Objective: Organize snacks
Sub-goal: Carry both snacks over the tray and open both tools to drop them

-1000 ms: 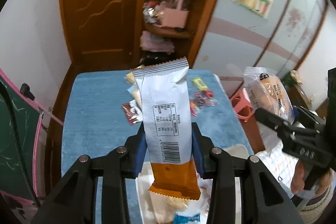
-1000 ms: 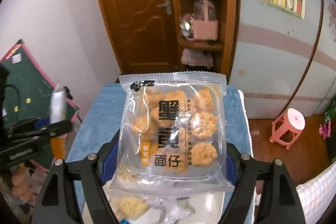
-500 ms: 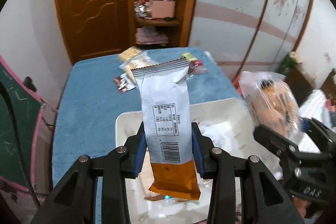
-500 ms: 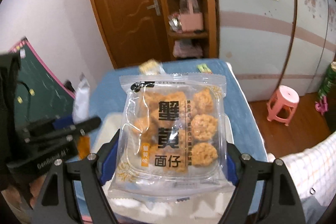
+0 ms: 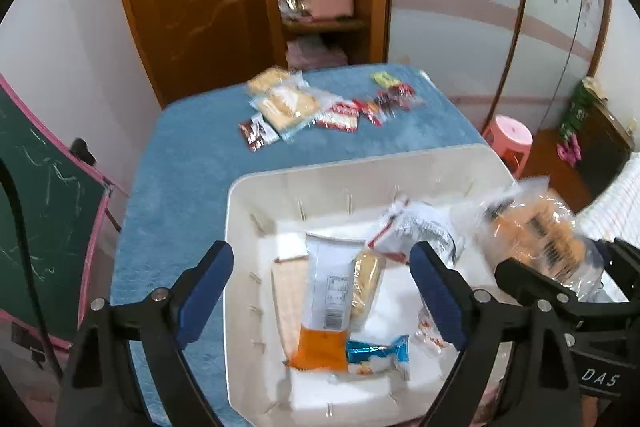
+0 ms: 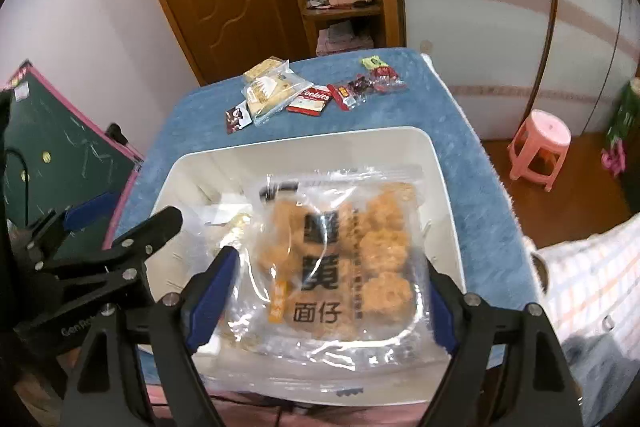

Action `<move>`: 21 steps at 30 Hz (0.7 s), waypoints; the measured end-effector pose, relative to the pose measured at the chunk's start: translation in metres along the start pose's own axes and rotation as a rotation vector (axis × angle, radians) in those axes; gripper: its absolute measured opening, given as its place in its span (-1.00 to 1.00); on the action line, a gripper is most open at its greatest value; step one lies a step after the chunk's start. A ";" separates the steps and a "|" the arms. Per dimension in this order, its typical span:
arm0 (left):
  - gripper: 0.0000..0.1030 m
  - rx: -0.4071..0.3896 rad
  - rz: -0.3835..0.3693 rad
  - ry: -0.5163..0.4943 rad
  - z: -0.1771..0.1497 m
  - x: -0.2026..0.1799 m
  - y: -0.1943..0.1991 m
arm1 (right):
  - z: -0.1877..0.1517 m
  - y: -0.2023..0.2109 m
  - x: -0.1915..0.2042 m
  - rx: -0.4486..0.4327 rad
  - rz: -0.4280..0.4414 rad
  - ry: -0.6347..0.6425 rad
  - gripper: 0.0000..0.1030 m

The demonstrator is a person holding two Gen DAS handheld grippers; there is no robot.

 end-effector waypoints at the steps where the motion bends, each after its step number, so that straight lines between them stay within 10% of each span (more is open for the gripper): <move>1: 0.75 -0.006 0.006 -0.002 0.001 0.000 0.001 | -0.001 0.001 0.000 -0.008 0.004 -0.003 0.64; 21: 0.76 0.008 -0.010 0.075 -0.004 0.006 -0.005 | 0.002 0.018 0.013 -0.131 0.022 0.040 0.66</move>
Point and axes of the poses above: each gripper's, at about its wrist camera, not at the fingertips, and y roughly against the way its jaws point, x to its left, z to its top, the point moved 4 cm from there along -y, roughly the way its jaws point, and after that the axes turned 6 degrees about -y, right-handed, at the moved point
